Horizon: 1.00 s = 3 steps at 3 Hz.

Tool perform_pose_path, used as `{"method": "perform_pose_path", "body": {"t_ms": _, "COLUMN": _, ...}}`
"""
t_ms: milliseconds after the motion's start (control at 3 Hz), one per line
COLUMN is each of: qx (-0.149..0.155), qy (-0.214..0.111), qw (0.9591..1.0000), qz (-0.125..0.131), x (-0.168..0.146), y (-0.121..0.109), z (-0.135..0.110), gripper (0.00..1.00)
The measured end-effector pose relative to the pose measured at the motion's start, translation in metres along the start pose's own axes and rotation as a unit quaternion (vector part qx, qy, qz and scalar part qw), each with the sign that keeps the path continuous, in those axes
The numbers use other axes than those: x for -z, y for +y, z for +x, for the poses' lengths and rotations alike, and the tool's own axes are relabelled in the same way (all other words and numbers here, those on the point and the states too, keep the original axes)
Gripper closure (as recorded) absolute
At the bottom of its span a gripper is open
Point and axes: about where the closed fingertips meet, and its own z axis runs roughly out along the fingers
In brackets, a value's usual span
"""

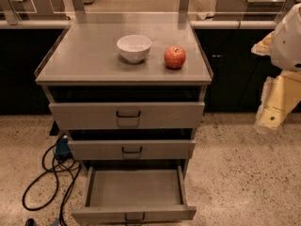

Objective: Place apple into bottom drawer

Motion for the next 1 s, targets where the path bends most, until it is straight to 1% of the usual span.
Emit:
{"method": "perform_pose_path", "body": {"t_ms": 333, "qx": 0.000, "qy": 0.000, "qw": 1.0000, "qz": 0.000, "x": 0.000, "y": 0.000, "z": 0.000, "gripper": 0.00}}
{"method": "perform_pose_path", "body": {"t_ms": 667, "qx": 0.002, "qy": -0.015, "qw": 0.9999, "qz": 0.001, "x": -0.008, "y": -0.021, "z": -0.003, "gripper": 0.00}}
{"method": "perform_pose_path", "body": {"t_ms": 1000, "qx": 0.002, "qy": -0.045, "qw": 0.9989, "qz": 0.009, "x": -0.031, "y": -0.078, "z": -0.015, "gripper": 0.00}}
